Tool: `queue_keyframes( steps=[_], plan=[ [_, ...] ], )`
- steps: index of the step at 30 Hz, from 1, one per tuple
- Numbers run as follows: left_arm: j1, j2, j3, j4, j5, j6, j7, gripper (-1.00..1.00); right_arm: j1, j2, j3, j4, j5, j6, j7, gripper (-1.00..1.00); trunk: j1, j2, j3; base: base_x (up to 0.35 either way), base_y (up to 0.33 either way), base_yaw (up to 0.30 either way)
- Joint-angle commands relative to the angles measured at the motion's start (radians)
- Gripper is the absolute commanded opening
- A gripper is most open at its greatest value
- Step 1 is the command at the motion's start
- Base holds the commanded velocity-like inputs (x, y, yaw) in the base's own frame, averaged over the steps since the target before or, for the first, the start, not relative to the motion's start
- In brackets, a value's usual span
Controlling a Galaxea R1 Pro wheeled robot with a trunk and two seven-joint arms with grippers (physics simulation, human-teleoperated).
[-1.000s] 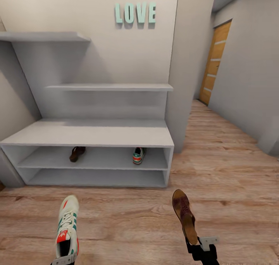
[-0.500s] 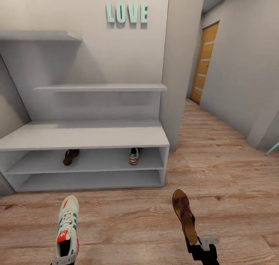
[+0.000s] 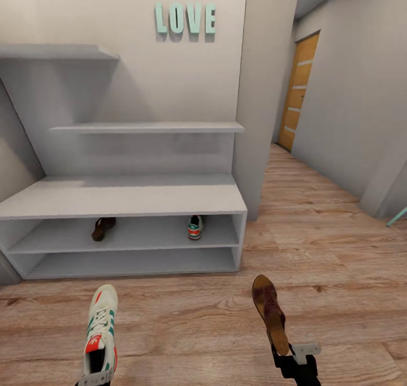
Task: Pick up the two gym shoes and the two sandals from the corridor floor and place them onto the hallstand (shoe rack) in the corridor, making sure they are on the rack and not on the floor. Arrange them so the two gym shoes are next to each other and the two sandals are next to each other.
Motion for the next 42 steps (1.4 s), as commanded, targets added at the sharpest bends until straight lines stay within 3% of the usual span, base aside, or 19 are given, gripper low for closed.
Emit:
queue_keyframes(
  steps=[1, 10, 14, 16, 17, 25, 31, 34, 42],
  plan=[
    [-0.002, -0.001, 0.009, 0.001, -0.008, -0.003, -0.006, -1.0, -0.001, -0.001, -0.009, 0.0, 0.006, -0.002, 0.006, -1.0, 0.0, 0.0, -0.001, 0.0, 0.0, 0.0],
    [-0.014, 0.001, 0.009, -0.002, -0.01, 0.007, -0.013, -1.0, -0.001, -0.009, -0.008, 0.004, 0.007, -0.002, 0.005, -1.0, 0.0, 0.0, -0.001, 0.0, 0.0, 0.0],
    [-0.044, 0.004, 0.008, -0.009, -0.011, 0.048, -0.014, -1.0, -0.001, -0.008, -0.008, 0.005, 0.007, -0.002, 0.005, -1.0, 0.0, 0.0, -0.001, 0.0, 0.0, 0.0],
    [-0.069, 0.004, 0.007, -0.012, -0.018, 0.102, -0.014, -1.0, -0.001, -0.008, -0.009, 0.005, 0.007, -0.002, 0.005, -1.0, 0.0, 0.0, -0.001, 0.0, 0.0, 0.0],
    [-0.143, 0.004, 0.005, -0.016, -0.084, 0.222, -0.016, -1.0, -0.001, -0.021, -0.011, 0.006, 0.006, -0.003, 0.0, -1.0, 0.0, 0.0, -0.001, 0.0, 0.0, 0.0],
    [-0.273, -0.001, 0.006, -0.016, -0.191, 0.409, -0.015, -1.0, -0.001, -0.06, -0.028, 0.005, 0.0, -0.003, -0.003, -1.0, 0.0, 0.0, -0.001, 0.0, 0.0, 0.0],
    [-0.36, -0.005, 0.004, -0.017, -0.215, 0.536, -0.016, -1.0, -0.001, -0.082, -0.128, 0.004, -0.039, 0.0, 0.0, -1.0, 0.0, 0.0, -0.001, 0.0, 0.0, 0.0],
    [-0.394, -0.007, -0.008, -0.016, -0.218, 0.592, -0.016, -1.0, -0.001, -0.084, -0.146, 0.004, -0.045, 0.0, 0.004, -1.0, 0.0, 0.0, -0.001, 0.0, 0.0, 0.0],
    [-0.494, -0.014, -0.098, -0.016, -0.217, 0.75, -0.022, -1.0, -0.001, -0.081, -0.158, 0.004, -0.047, 0.002, 0.007, -1.0, 0.0, 0.0, -0.001, 0.0, 0.0, 0.0]
  ],
)
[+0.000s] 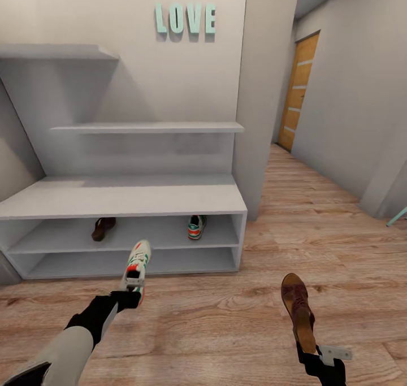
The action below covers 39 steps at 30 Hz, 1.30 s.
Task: Pick up the two gym shoes and the two sandals from the corridor floor and place them onto the hallstand (shoe rack) in the corridor, making sure they are on the rack and not on the floor. Arrange them so the two gym shoes are next to each other and the two sandals are next to each other.
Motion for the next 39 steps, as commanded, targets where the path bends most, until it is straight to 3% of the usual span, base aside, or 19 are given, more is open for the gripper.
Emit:
queue_keyframes(
  steps=[1, 7, 18, 29, 39],
  plan=[
    [-0.008, -0.001, 0.005, -0.002, -0.011, 0.018, -0.01, -1.0, -0.001, 0.0, -0.009, 0.001, 0.003, -0.003, 0.007, -1.0, 0.0, 0.0, -0.001, 0.0, 0.0, 0.0],
    [-0.036, 0.001, -0.008, -0.003, -0.011, 0.071, -0.016, -1.0, -0.001, 0.001, -0.01, 0.001, 0.002, -0.002, 0.007, -1.0, 0.0, 0.0, -0.001, 0.0, 0.0, 0.0],
    [-0.032, 0.003, -0.012, -0.003, -0.013, 0.077, -0.017, -1.0, -0.001, 0.006, -0.01, 0.0, 0.002, -0.002, 0.005, -1.0, 0.0, 0.0, -0.002, 0.0, 0.0, -0.101],
    [-0.041, 0.008, -0.011, -0.005, -0.013, 0.08, -0.011, -1.0, -0.001, 0.006, -0.01, -0.001, 0.002, -0.002, 0.003, -1.0, 0.042, -0.077, -0.044, 0.0, 0.0, -0.015],
    [-0.042, 0.002, -0.012, -0.063, -0.013, 0.084, -0.008, -1.0, -0.001, 0.006, -0.011, -0.001, 0.002, -0.001, 0.003, -1.0, 0.08, -0.147, -0.09, 0.0, 0.0, 0.0]
  ],
)
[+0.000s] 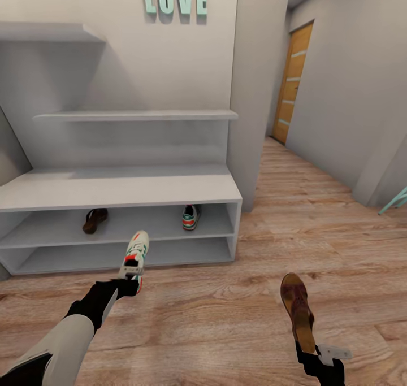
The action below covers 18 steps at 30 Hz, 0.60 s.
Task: Pick up the two gym shoes and the two sandals from the corridor floor and place them onto the hallstand (shoe rack) in the corridor, making sure they are on the rack and not on the floor. Arrange them so the two gym shoes are next to each other and the two sandals are next to each other.
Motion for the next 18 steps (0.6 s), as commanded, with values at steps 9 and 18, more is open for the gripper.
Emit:
queue_keyframes(
  steps=[9, 18],
  plan=[
    [-0.001, -0.002, 0.008, -0.003, -0.01, 0.004, -0.009, -1.0, -0.001, -0.005, -0.008, 0.003, 0.003, -0.004, 0.008, -1.0, 0.027, -0.05, -0.025, 0.0, 0.0, 0.0],
    [0.007, 0.0, 0.006, -0.004, -0.01, 0.002, -0.009, -1.0, -0.001, -0.008, -0.008, 0.004, 0.003, -0.004, 0.008, -1.0, 0.027, -0.05, -0.025, 0.0, 0.0, 0.0]
  ],
)
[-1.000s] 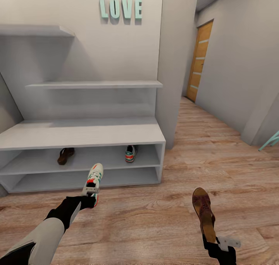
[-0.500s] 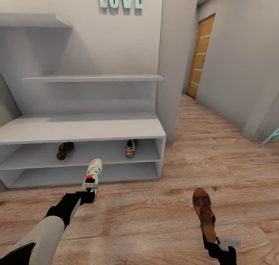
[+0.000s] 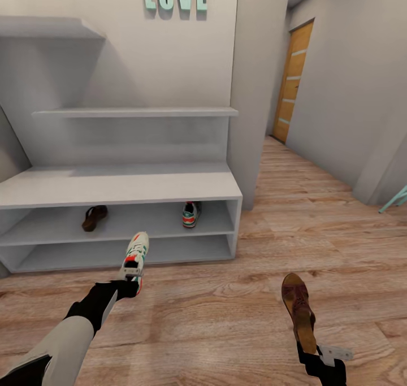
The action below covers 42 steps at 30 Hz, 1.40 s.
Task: Pick up the two gym shoes and the two sandals from the corridor floor and place them onto the hallstand (shoe rack) in the corridor, making sure they are on the rack and not on the floor. Arrange them so the two gym shoes are next to each other and the two sandals are next to each other.
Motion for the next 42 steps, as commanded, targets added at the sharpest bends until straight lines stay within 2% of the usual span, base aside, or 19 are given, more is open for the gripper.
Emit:
queue_keyframes(
  steps=[1, 13, 22, 42],
  plan=[
    [0.0, -0.001, 0.009, -0.002, -0.01, 0.004, -0.009, -1.0, -0.001, 0.0, -0.009, 0.001, 0.003, -0.003, 0.007, -1.0, 0.0, 0.0, -0.001, 0.0, 0.0, 0.0],
    [0.005, 0.0, 0.01, -0.005, -0.009, 0.0, -0.008, -1.0, -0.001, 0.004, -0.008, 0.001, 0.002, -0.003, 0.005, -1.0, 0.0, 0.0, -0.001, 0.245, 0.0, -0.002],
    [0.005, 0.0, 0.01, -0.005, -0.009, 0.0, -0.007, -1.0, -0.001, 0.004, -0.008, 0.0, 0.002, -0.003, 0.005, -1.0, 0.0, 0.0, -0.001, 0.322, 0.0, -0.168],
    [0.005, 0.0, 0.01, -0.005, -0.009, -0.004, -0.005, -1.0, -0.001, 0.005, -0.008, 0.001, 0.002, -0.003, 0.005, -1.0, 0.0, 0.0, -0.001, 0.159, 0.0, -0.004]
  ],
)
